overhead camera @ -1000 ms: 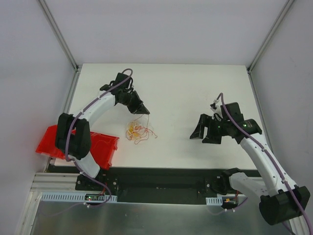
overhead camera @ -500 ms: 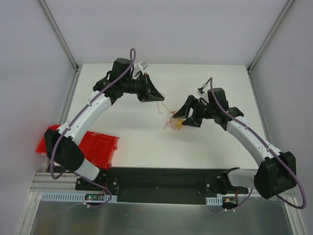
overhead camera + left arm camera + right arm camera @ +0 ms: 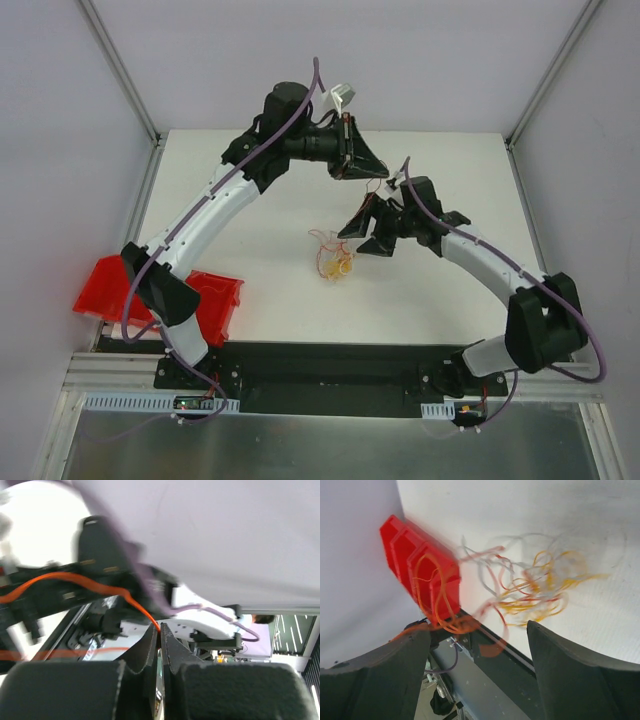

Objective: Untangle the cables

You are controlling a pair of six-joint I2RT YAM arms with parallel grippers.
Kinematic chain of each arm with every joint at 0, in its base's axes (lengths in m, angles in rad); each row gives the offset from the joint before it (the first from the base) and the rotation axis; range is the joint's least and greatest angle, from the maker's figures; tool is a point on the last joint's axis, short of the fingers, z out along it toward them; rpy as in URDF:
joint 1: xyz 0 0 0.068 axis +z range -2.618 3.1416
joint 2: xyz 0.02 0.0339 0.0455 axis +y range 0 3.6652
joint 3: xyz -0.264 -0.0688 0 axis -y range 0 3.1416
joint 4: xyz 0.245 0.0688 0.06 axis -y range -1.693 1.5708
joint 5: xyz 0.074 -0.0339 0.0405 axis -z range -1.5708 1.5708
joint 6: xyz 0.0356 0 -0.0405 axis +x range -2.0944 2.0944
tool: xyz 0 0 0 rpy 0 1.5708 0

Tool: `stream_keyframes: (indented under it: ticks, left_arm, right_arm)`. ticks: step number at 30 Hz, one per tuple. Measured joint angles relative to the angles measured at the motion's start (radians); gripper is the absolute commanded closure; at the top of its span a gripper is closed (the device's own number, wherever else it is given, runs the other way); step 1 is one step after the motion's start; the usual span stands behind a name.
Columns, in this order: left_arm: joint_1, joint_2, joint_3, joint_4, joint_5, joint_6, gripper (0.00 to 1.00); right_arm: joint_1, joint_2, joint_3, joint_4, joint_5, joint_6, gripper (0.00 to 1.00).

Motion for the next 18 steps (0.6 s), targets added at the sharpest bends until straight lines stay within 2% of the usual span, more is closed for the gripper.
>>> stream_keyframes:
  ticks: [3, 8, 13, 18]
  left_arm:
    - [-0.013, 0.04, 0.121, 0.007, 0.002, -0.025, 1.0]
    - [-0.018, 0.063, 0.296, 0.008, -0.012, -0.062, 1.0]
    - [-0.018, 0.063, 0.514, 0.028, -0.065, -0.119, 1.0]
    - [-0.017, 0.032, 0.577, 0.101, -0.109, -0.177, 1.0]
  right_arm:
    - [0.007, 0.092, -0.035, 0.053, 0.018, 0.013, 0.21]
    - [-0.058, 0.251, -0.062, 0.065, 0.046, 0.012, 0.21]
    - [-0.147, 0.282, -0.077, 0.043, 0.063, -0.022, 0.21]
    - [-0.161, 0.278, -0.078, 0.002, 0.06, -0.076, 0.21]
